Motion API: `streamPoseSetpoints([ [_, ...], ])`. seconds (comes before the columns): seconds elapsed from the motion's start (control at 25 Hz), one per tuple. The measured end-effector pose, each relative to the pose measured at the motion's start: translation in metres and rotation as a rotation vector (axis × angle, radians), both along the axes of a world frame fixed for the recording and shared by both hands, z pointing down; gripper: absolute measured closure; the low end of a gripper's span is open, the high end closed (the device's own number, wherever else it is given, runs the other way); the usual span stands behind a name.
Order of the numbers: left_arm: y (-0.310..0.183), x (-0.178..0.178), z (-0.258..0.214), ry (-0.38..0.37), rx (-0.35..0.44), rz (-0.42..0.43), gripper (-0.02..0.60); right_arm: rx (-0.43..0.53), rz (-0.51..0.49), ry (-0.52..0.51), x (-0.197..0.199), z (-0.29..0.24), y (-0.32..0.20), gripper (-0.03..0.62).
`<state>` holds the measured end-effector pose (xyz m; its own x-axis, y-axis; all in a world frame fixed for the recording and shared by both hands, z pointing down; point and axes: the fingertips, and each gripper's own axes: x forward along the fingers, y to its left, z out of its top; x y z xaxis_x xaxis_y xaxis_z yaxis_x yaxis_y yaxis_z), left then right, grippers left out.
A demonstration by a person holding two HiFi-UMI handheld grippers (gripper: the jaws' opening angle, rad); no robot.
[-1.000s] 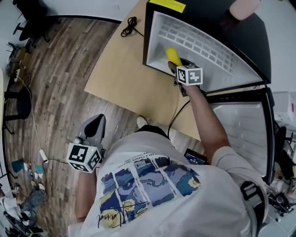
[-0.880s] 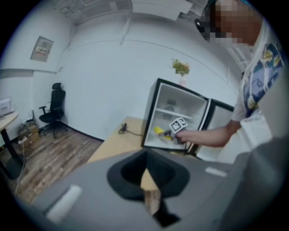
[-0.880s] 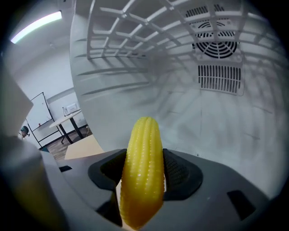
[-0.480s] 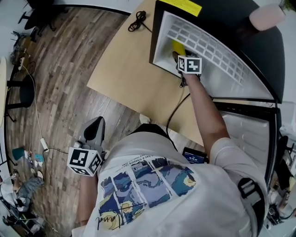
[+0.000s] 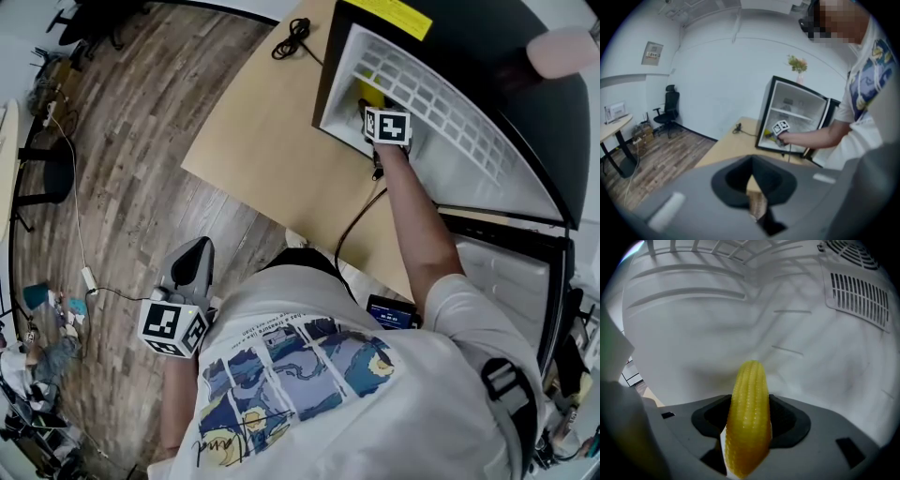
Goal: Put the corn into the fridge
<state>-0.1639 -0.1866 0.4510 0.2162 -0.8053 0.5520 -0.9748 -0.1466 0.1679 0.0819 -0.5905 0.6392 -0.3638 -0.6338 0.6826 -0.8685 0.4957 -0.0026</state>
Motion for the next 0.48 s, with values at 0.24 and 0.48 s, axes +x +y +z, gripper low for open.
streamPoseSetpoints([
  [0.24, -0.0007, 0.0029, 0.0020, 0.003, -0.003, 0.005, 0.572, 0.023, -0.002, 0.025, -0.0024, -0.0001, -0.0002, 0.349],
  [0.48, -0.0013, 0.0062, 0.0033, 0.009, -0.007, 0.015, 0.572, 0.029, -0.007, 0.030, -0.0024, 0.0001, -0.0011, 0.348],
])
